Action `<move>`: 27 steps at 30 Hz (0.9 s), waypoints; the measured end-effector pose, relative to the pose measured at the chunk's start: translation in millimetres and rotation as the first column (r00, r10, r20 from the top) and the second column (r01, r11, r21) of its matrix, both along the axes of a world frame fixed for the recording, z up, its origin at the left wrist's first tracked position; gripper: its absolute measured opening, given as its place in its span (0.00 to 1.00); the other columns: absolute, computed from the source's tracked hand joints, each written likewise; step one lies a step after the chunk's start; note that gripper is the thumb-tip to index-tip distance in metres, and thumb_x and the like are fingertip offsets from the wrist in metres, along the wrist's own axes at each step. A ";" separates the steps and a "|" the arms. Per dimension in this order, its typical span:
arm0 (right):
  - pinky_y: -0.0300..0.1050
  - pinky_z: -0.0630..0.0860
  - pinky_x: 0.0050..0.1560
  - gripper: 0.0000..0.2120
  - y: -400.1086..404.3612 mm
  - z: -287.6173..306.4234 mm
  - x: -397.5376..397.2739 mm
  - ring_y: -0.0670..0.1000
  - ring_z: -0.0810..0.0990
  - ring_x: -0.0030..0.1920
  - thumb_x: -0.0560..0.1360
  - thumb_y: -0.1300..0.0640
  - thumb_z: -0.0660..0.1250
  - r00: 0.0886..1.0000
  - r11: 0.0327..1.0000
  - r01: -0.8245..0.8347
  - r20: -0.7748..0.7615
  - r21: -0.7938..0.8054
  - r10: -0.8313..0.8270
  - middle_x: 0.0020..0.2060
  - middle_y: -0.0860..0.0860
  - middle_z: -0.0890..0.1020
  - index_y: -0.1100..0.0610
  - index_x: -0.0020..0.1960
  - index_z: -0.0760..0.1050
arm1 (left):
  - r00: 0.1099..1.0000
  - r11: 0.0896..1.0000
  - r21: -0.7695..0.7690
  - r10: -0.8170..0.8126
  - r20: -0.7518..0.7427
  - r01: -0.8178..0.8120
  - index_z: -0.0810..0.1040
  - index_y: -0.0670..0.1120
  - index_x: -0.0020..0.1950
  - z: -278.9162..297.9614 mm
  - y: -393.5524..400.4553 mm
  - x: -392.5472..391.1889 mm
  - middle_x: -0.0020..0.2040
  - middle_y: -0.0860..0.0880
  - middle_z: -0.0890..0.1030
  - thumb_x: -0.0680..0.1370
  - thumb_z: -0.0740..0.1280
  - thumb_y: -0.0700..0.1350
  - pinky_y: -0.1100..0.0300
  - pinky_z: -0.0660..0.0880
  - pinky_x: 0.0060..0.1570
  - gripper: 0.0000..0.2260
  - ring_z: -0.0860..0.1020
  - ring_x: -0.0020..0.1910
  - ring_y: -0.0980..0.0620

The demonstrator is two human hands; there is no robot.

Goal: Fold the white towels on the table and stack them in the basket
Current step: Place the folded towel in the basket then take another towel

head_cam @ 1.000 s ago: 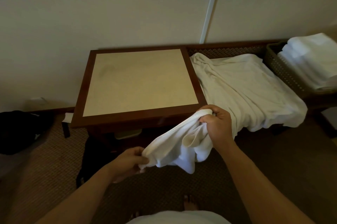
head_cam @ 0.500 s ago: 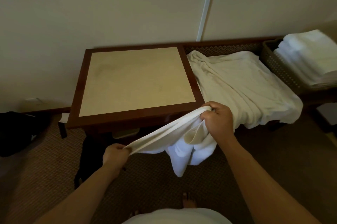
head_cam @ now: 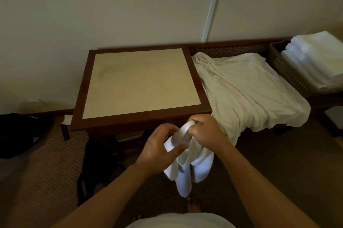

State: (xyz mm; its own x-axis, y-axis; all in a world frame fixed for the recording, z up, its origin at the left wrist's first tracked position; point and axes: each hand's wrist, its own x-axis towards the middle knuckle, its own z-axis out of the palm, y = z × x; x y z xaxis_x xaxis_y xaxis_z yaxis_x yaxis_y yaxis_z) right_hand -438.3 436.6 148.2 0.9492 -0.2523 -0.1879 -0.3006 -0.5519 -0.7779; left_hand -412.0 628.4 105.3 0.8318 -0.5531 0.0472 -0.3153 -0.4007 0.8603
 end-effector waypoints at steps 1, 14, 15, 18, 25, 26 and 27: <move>0.55 0.77 0.39 0.06 2.2 1.1 0.5 0.56 0.79 0.37 0.67 0.66 0.65 1.000 1.000 -0.020 0.003 -0.008 0.020 0.32 0.55 0.79 0.58 0.35 0.79 | 1.000 1.000 -0.025 0.004 0.019 -0.003 0.75 0.56 0.61 0.3 -4.7 -1.5 0.57 0.63 0.77 0.77 0.75 0.53 0.70 0.74 0.54 0.16 0.77 0.58 0.62; 0.35 0.69 0.34 0.10 -28.7 24.7 -1.6 0.40 0.76 0.29 0.72 0.64 0.71 0.923 0.949 0.302 0.220 0.091 -0.315 0.37 0.47 0.83 0.50 0.48 0.82 | 0.951 0.939 0.224 0.291 -0.107 -0.262 0.81 0.50 0.52 -39.1 39.8 16.3 0.41 0.51 0.81 0.84 0.61 0.40 0.55 0.76 0.39 0.10 0.79 0.39 0.53; 0.36 0.69 0.34 0.10 -35.8 33.2 -1.8 0.41 0.75 0.29 0.73 0.65 0.70 0.875 0.916 0.383 0.271 0.122 -0.402 0.37 0.47 0.83 0.50 0.46 0.82 | 0.940 0.919 0.279 0.320 -0.116 -0.278 0.81 0.50 0.50 -45.7 51.8 20.3 0.41 0.50 0.81 0.84 0.60 0.41 0.52 0.77 0.40 0.11 0.79 0.39 0.52; 0.34 0.70 0.31 0.09 -45.4 49.7 -0.5 0.43 0.73 0.30 0.74 0.65 0.67 0.790 0.866 0.476 0.358 0.151 -0.497 0.37 0.49 0.82 0.51 0.45 0.81 | 0.951 0.914 0.346 0.274 -0.141 -0.212 0.80 0.54 0.59 -59.2 81.8 25.0 0.52 0.53 0.82 0.85 0.60 0.42 0.57 0.77 0.50 0.11 0.79 0.50 0.54; 0.29 0.68 0.33 0.09 -39.6 50.7 1.2 0.41 0.74 0.31 0.75 0.67 0.65 0.713 0.832 0.528 0.442 0.173 -0.544 0.35 0.47 0.79 0.55 0.45 0.80 | 0.984 0.934 0.315 0.177 0.005 -0.170 0.78 0.56 0.52 -62.5 96.6 23.6 0.46 0.56 0.81 0.83 0.66 0.40 0.66 0.76 0.43 0.09 0.79 0.44 0.59; 0.29 0.68 0.32 0.09 -37.0 52.2 1.6 0.41 0.74 0.30 0.75 0.67 0.65 0.716 0.839 0.515 0.450 0.177 -0.534 0.34 0.47 0.79 0.55 0.45 0.80 | 0.988 0.935 0.320 0.153 0.027 -0.153 0.80 0.54 0.54 -64.4 98.1 22.0 0.48 0.58 0.81 0.82 0.66 0.40 0.70 0.75 0.46 0.09 0.79 0.46 0.61; 0.30 0.68 0.31 0.10 -33.3 53.6 2.1 0.41 0.73 0.29 0.75 0.67 0.65 0.723 0.850 0.495 0.457 0.180 -0.518 0.34 0.47 0.78 0.54 0.44 0.79 | 0.991 0.934 0.333 0.120 0.053 -0.131 0.81 0.53 0.56 -67.2 99.3 20.4 0.50 0.58 0.81 0.82 0.67 0.39 0.72 0.74 0.48 0.09 0.79 0.49 0.62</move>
